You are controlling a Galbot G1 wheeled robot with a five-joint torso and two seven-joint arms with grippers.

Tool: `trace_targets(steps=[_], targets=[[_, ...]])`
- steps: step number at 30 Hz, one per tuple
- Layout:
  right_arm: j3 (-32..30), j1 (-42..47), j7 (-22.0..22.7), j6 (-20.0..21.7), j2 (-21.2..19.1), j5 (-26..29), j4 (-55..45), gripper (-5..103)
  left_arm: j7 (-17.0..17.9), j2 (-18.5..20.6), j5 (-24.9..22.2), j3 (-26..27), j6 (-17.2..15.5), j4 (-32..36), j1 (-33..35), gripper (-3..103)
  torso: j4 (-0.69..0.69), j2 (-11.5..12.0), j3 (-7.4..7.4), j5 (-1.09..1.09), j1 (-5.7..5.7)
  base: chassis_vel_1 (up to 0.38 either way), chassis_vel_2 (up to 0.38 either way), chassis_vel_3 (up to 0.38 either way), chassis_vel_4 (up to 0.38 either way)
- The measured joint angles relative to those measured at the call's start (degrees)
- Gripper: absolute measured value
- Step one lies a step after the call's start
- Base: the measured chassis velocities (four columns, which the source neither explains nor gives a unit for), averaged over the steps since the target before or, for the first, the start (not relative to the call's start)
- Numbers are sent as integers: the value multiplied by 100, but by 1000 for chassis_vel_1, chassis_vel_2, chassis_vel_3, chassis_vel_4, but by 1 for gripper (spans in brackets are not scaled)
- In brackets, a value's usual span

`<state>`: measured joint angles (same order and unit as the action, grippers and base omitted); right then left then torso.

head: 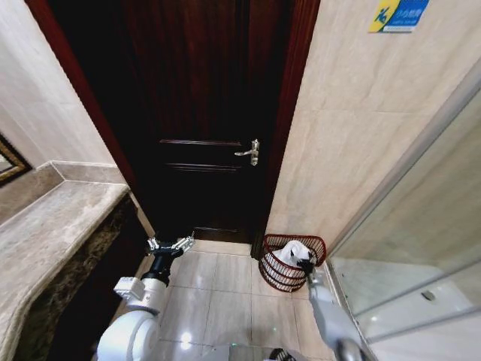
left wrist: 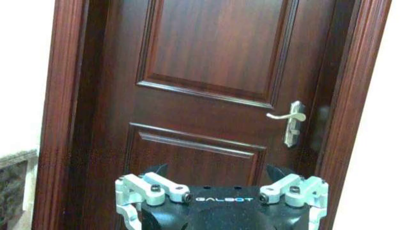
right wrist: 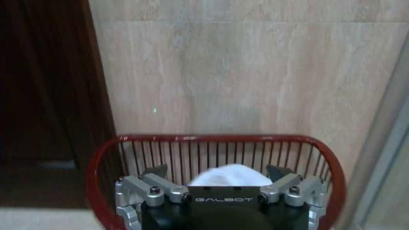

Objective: Discard the used towel into the hamper.

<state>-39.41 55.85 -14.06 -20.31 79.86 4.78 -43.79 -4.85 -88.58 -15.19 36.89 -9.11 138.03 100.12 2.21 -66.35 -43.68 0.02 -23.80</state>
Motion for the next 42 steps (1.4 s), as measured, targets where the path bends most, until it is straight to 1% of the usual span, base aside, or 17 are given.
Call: trace_targets(steps=[2, 3, 6, 9, 11, 13, 15, 19, 20, 22, 24, 27, 29, 31, 33, 35, 42], targets=[[15, 345, -116, 616, -141, 8, -564, 100, 0, 1, 0, 0, 0, 0, 1, 100, -1, 0, 0, -4, 1, 0, 0, 0, 0], [-29, 442, -133, 833, -199, -144, -732, 100, 0, 1, 0, 0, 0, 0, 0, 100, -1, 0, 0, -2, 0, 0, 0, 0, 0], [-144, 568, -58, 914, -257, -364, -949, 100, 0, 1, 0, 0, 0, 0, 0, 100, -1, 0, 0, -2, 0, 0, 0, 0, 0], [-169, 800, 58, 961, -310, -246, -1346, 100, 0, 1, 0, 0, 0, 0, 0, 100, 0, 0, 0, 1, 0, 0, 0, 0, 0], [-218, 1217, 80, 859, -341, 66, -1923, 100, 0, 1, 0, 0, 0, 0, 0, 100, 1, 0, 0, -5, 0, 0, 0, 0, 0], [-229, 1332, 83, 802, -338, 150, -2051, 100, 0, 1, 0, 0, 0, 0, 0, 100, 1, 0, 0, -4, 0, 0, 0, 0, 0], [-249, 1692, 127, 592, -291, 427, -2475, 100, 0, 1, 0, 0, 0, 0, 0, 100, -1, 0, 0, 0, 0, 0, 0, 0, 0], [-281, 2532, 479, 228, -53, 695, -3585, 100, 0, 1, 0, 0, 0, 0, 0, 100, 0, 0, 0, 0, 0, 0, 0, 0, 0], [-281, 2532, 479, 228, -53, 695, -3585, 100, 0, 1, 0, 0, 0, 0, 0, 100, 0, 0, 0, 0, 0, 0, 0, 0, 0], [-279, 2988, 540, 197, 86, 756, -4321, 100, 0, 1, 0, 0, 0, 0, 0, 100, 0, 0, 0, -2, 0, 0, 0, 0, 0], [-278, 3062, 543, 194, 110, 762, -4448, 100, 0, 1, 0, 0, 0, 0, 0, 100, 0, -1, 0, -1, 0, 0, 0, 0, 0], [-273, 3769, 640, 196, 325, 773, -5603, 100, 0, 0, 0, 0, 0, 0, 0, 100, 1, 0, 0, -2, 0, 0, 0, 0, 0], [-271, 3847, 654, 196, 348, 772, -5728, 100, 0, 1, 0, 1, 0, 0, 0, 100, 0, -1, 0, -2, 0, 0, 0, 0, 0], [-261, 4334, 735, 186, 495, 771, -6504, 100, 0, 1, 0, 0, 0, 0, 0, 100, 0, -1, 0, -3, 0, 0, 0, 0, 0], [-261, 4496, 743, 163, 543, 770, -6754, 100, 0, 1, 0, 0, 0, 0, 0, 100, 0, -1, 0, -3, 0, 0, 0, 0, 0], [-268, 4818, 770, 32, 686, 734, -7299, 100, 0, 1, 0, 0, 0, 0, 0, 100, 0, -1, 0, -3, 0, 0, 0, 0, 0], [-284, 5266, 872, -325, 852, 654, -8067, 100, 0, 1, 0, 0, 0, 0, 0, 100, 0, -1, 0, -1, 0, 0, 0, 0, 0]])
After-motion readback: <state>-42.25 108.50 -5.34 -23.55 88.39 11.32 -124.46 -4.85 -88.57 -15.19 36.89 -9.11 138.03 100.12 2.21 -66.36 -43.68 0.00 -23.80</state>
